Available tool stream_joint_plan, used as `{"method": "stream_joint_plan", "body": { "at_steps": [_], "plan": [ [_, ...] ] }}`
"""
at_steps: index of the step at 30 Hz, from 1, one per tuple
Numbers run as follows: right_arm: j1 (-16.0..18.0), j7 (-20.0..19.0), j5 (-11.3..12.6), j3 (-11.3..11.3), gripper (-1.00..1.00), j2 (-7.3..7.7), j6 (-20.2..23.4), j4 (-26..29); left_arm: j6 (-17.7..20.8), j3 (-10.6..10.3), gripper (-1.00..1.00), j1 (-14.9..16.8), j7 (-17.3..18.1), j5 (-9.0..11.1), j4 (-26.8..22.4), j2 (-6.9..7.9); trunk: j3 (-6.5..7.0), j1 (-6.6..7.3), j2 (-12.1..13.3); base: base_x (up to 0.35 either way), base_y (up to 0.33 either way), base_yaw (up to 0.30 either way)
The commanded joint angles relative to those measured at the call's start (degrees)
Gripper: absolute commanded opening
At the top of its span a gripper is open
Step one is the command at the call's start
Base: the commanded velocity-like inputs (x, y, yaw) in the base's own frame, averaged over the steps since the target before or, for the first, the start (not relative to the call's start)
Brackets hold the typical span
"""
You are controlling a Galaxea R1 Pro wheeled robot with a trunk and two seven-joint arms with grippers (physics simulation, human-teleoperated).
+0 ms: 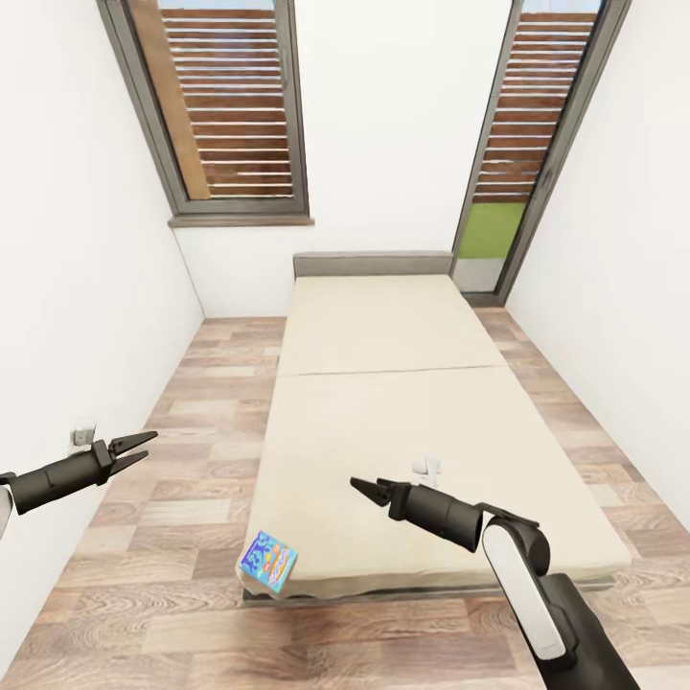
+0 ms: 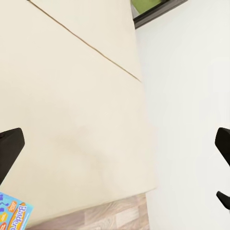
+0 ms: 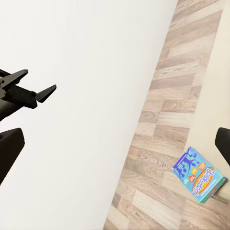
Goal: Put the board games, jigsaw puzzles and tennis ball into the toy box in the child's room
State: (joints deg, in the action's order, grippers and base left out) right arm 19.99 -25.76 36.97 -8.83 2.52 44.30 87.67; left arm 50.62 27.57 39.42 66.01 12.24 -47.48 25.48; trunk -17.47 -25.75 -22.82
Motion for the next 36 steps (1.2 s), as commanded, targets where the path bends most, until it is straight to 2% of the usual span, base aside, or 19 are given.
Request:
{"method": "stream_joint_plan", "body": {
  "at_steps": [1,36],
  "plan": [
    [0.05,-0.06,0.05,-0.02,1.00,0.03,0.21,0.00,0.36,0.03,1.00,0.05,0.08,0.11,0.01,0.01,0.00,-0.03,-0.10,0.000,0.000,0.000],
    [0.05,-0.05,0.04,-0.05,1.00,0.03,0.17,-0.13,0.36,0.03,1.00,0.05,0.17,0.06,0.03,0.01,3.28,-0.03,-0.10,0.000,0.000,0.000]
  ]
}}
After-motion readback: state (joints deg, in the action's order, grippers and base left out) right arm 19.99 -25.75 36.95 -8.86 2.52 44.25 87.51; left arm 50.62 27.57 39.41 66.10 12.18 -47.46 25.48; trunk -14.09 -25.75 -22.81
